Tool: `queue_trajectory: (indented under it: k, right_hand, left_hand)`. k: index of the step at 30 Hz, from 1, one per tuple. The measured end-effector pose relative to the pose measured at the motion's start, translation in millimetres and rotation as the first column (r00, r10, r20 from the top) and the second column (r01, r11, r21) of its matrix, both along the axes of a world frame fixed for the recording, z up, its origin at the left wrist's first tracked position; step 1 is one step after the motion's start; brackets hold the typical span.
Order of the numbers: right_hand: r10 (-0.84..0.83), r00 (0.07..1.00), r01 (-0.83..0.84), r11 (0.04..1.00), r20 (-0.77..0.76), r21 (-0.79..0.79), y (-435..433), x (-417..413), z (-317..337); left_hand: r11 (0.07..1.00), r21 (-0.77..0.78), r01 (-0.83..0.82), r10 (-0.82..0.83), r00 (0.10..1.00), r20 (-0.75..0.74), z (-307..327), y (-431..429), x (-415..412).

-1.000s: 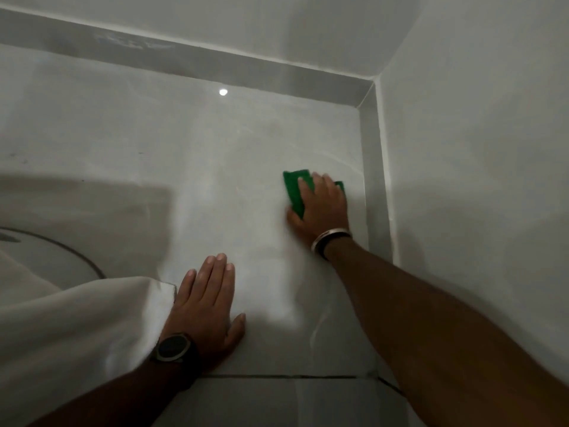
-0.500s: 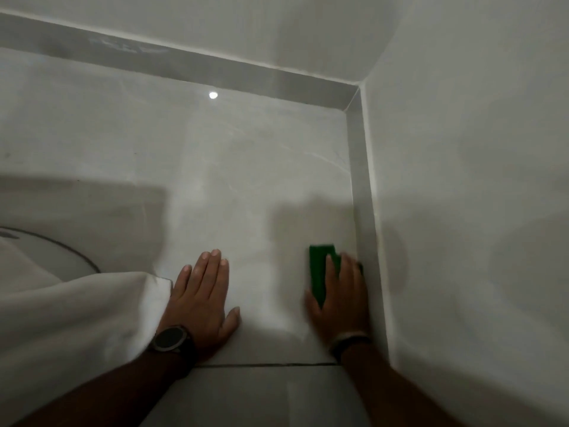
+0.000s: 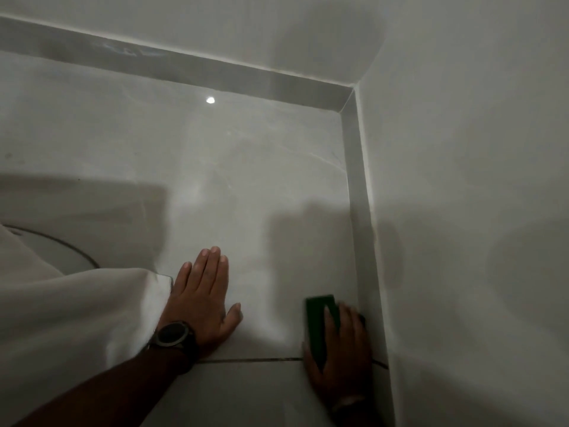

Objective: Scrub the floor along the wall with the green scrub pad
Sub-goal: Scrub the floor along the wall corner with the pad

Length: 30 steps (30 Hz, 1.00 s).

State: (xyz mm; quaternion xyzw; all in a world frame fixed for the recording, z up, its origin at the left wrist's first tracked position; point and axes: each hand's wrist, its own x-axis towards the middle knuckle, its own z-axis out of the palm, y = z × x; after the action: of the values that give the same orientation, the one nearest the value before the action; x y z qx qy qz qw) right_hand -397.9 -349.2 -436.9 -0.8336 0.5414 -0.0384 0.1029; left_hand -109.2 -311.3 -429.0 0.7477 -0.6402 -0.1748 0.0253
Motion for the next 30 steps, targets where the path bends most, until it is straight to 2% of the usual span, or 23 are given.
queue_trajectory:
  k: [2, 8, 13, 18, 20, 23, 27, 30]
  right_hand:
    - [-0.032, 0.999, 0.032, 0.999, -0.001, 0.014, -40, 20, 7]
    - [0.007, 0.999, -0.008, 1.0, -0.032, -0.004, -140, 69, 17]
    - [0.034, 0.999, -0.034, 0.999, -0.021, -0.012, -151, 76, 20]
    - [0.034, 0.989, -0.032, 0.999, 0.145, -0.012, -139, 65, 40]
    - [0.026, 0.969, -0.03, 0.999, 0.246, 0.014, -127, 56, 62]
    - [0.02, 0.941, -0.035, 0.999, 0.337, 0.041, -106, 47, 110]
    - [0.008, 0.937, -0.071, 0.984, 0.349, 0.166, -67, 52, 207]
    - [0.085, 0.94, -0.162, 0.963, 0.331, 0.215, -40, 61, 293]
  left_hand:
    - [1.0, -0.005, 0.001, -0.001, 1.0, 0.0, -1, 0, 0]
    - [0.999, -0.039, -0.01, 0.01, 1.0, -0.005, -3, -1, -1]
    - [0.999, -0.044, -0.012, 0.011, 1.0, -0.025, -5, 3, -1]
    - [0.995, 0.089, -0.042, 0.045, 0.999, -0.024, 15, -4, -4]
    - [0.987, 0.126, -0.098, 0.107, 0.992, -0.071, 39, -5, -10]
    - [0.99, 0.064, -0.129, 0.138, 0.977, -0.162, 94, 9, -26]
    - [0.987, 0.118, -0.105, 0.123, 0.98, -0.158, 191, 37, -45]
    - [0.978, 0.155, -0.142, 0.172, 0.965, -0.199, 286, 58, -49]
